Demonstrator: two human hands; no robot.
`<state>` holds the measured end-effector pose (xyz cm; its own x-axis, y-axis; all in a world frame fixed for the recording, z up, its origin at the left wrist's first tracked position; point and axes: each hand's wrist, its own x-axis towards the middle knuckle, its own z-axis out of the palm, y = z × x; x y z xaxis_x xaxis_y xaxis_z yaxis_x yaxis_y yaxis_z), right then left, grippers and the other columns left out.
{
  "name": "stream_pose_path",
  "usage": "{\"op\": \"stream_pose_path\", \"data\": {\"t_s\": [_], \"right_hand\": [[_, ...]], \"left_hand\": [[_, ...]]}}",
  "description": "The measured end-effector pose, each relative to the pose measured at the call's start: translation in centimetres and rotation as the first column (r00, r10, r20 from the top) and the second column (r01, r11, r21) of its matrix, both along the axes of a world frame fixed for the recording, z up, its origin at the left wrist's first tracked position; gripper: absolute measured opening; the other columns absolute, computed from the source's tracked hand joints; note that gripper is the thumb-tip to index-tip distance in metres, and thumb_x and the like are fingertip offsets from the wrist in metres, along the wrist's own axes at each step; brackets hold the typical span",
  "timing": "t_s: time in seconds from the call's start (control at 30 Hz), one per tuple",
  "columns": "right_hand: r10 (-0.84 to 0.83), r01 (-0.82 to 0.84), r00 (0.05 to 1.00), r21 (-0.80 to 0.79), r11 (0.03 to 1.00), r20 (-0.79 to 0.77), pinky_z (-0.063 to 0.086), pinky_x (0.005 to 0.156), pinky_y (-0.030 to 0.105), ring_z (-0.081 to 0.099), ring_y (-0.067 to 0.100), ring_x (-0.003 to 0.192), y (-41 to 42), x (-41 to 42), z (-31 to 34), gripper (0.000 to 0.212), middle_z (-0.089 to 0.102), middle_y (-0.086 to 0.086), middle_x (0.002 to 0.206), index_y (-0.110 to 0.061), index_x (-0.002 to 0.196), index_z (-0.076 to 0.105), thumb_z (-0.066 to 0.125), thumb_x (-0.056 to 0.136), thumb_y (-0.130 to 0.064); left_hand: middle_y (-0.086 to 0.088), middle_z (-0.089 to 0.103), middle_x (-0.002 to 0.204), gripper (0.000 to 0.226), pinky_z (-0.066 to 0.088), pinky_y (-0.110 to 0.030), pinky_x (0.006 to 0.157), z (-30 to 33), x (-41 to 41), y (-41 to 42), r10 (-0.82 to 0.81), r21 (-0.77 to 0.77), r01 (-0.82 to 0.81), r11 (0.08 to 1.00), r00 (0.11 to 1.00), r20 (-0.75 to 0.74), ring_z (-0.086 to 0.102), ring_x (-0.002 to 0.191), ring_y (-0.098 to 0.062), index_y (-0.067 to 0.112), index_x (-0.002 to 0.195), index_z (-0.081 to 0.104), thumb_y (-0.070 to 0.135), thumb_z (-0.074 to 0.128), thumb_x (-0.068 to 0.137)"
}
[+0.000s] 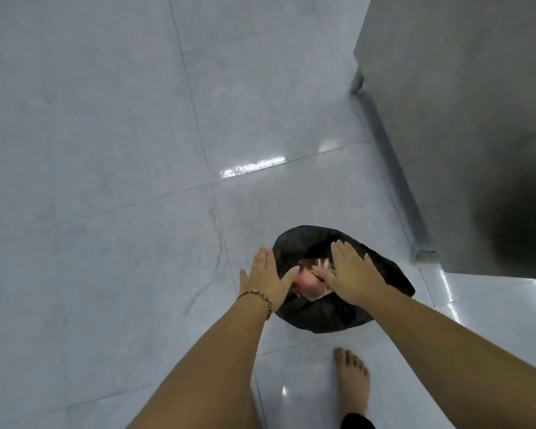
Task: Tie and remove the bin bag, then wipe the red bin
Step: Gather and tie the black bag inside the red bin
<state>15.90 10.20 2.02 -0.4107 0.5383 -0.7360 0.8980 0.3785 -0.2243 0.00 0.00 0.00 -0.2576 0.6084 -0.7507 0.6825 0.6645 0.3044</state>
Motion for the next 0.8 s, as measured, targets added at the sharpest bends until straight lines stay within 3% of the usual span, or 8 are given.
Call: {"op": "stream_pose_path", "data": {"t_s": [0.2,0.3,0.4,0.47,0.53,0.6,0.7,0.8], "right_hand": [[-0.025,0.041,0.992,0.128,0.991,-0.121,0.021,0.115,0.050,0.023,0.023,0.143,3.7,-2.1,-6.9,0.065,0.026,0.009,0.156,-0.009,0.147,0.024,0.028,0.098,-0.051],[-0.041,0.084,0.980,0.214,0.973,-0.197,0.026,0.110,0.050,0.032,0.027,0.138,6.2,-3.5,-9.7,0.054,0.036,0.009,0.151,-0.014,0.143,0.035,0.034,0.099,-0.045],[-0.159,0.187,0.968,0.139,0.972,-0.193,0.029,0.108,0.050,0.035,0.031,0.135,7.9,-4.3,-12.0,0.055,0.037,0.008,0.150,-0.020,0.143,0.035,0.038,0.097,-0.048],[-0.245,0.251,0.959,0.028,0.968,-0.140,0.030,0.110,0.052,0.036,0.031,0.136,8.4,-4.6,-13.2,0.060,0.036,0.008,0.151,-0.022,0.144,0.033,0.040,0.094,-0.053],[-0.315,0.312,0.940,-0.045,0.949,-0.127,0.031,0.110,0.052,0.038,0.030,0.135,8.5,-4.5,-13.5,0.062,0.039,0.008,0.151,-0.021,0.144,0.035,0.044,0.092,-0.054],[-0.355,0.350,0.923,-0.061,0.935,-0.145,0.033,0.109,0.051,0.039,0.030,0.134,8.5,-4.5,-13.0,0.064,0.040,0.009,0.149,-0.020,0.144,0.035,0.049,0.090,-0.051],[-0.275,0.272,0.946,-0.043,0.961,-0.172,0.034,0.108,0.050,0.039,0.031,0.134,8.4,-5.2,-10.8,0.065,0.040,0.009,0.149,-0.018,0.145,0.032,0.057,0.089,-0.041],[-0.160,0.171,0.958,0.026,0.985,-0.238,0.043,0.096,0.048,0.055,0.034,0.112,8.4,-6.4,-7.5,0.031,0.062,0.009,0.117,-0.023,0.115,0.059,0.060,0.084,-0.021]], "left_hand": [[-0.004,0.005,0.158,0.070,0.009,-0.048,0.116,-7.9,-0.6,4.5,0.060,0.118,-0.061,0.991,0.998,0.012,0.006,0.144,-0.019,0.017,0.147,0.008,0.058,0.020,0.091],[-0.009,0.020,0.155,0.060,0.020,-0.045,0.115,-10.9,-1.7,8.1,0.252,0.223,-0.258,0.940,0.966,0.055,0.020,0.141,-0.024,0.014,0.145,0.017,0.045,0.026,0.096],[-0.014,0.033,0.148,0.058,0.029,-0.036,0.108,-13.1,-2.7,10.7,0.495,0.045,-0.512,0.858,0.846,0.196,0.035,0.133,-0.030,0.010,0.142,0.027,0.035,0.041,0.092],[-0.016,0.048,0.138,0.043,0.037,-0.032,0.098,-13.5,-2.9,11.3,0.470,-0.171,-0.439,0.882,0.845,0.257,0.047,0.122,-0.030,0.007,0.128,0.049,0.028,0.044,0.091],[-0.017,0.055,0.130,0.033,0.039,-0.030,0.094,-13.5,-3.0,11.3,0.419,-0.170,-0.388,0.906,0.878,0.232,0.051,0.118,-0.031,0.005,0.119,0.058,0.018,0.040,0.094],[-0.018,0.063,0.119,0.028,0.043,-0.029,0.088,-13.3,-3.2,11.1,0.420,-0.042,-0.419,0.907,0.891,0.175,0.056,0.111,-0.032,0.003,0.111,0.064,0.011,0.047,0.090],[-0.013,0.068,0.104,0.020,0.042,-0.026,0.080,-10.8,-3.0,11.0,0.462,0.413,-0.453,0.791,0.883,0.084,0.060,0.098,-0.028,0.007,0.097,0.069,0.009,0.052,0.086],[-0.009,0.064,0.099,0.019,0.038,-0.020,0.075,-6.6,-1.2,10.8,0.332,0.675,-0.305,0.672,0.939,0.093,0.057,0.091,-0.021,0.010,0.095,0.065,0.007,0.050,0.085]]}}
